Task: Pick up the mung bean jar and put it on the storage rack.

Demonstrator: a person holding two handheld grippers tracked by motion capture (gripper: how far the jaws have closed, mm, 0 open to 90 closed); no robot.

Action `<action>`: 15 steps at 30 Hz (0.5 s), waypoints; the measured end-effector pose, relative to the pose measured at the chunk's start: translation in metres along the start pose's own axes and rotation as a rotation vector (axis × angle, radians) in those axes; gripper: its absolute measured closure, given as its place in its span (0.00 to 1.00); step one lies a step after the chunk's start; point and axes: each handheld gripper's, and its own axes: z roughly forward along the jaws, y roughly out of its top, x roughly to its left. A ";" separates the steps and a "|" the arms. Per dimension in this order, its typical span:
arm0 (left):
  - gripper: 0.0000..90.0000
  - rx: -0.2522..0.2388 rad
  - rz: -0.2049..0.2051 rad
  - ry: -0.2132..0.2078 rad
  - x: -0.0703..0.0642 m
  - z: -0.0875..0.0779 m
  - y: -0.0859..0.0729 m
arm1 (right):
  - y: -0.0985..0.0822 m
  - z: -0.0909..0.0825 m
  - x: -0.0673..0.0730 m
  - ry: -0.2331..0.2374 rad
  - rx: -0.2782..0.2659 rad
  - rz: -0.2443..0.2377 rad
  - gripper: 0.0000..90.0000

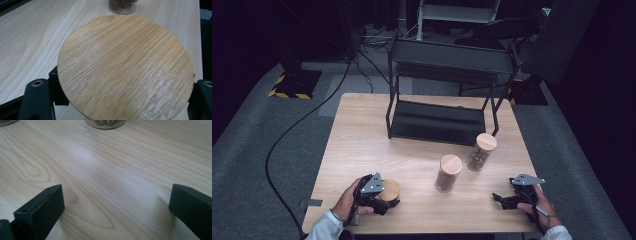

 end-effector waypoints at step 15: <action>0.28 -0.010 -0.038 0.071 -0.002 0.001 0.007 | 0.000 0.000 0.000 0.000 0.000 0.000 0.00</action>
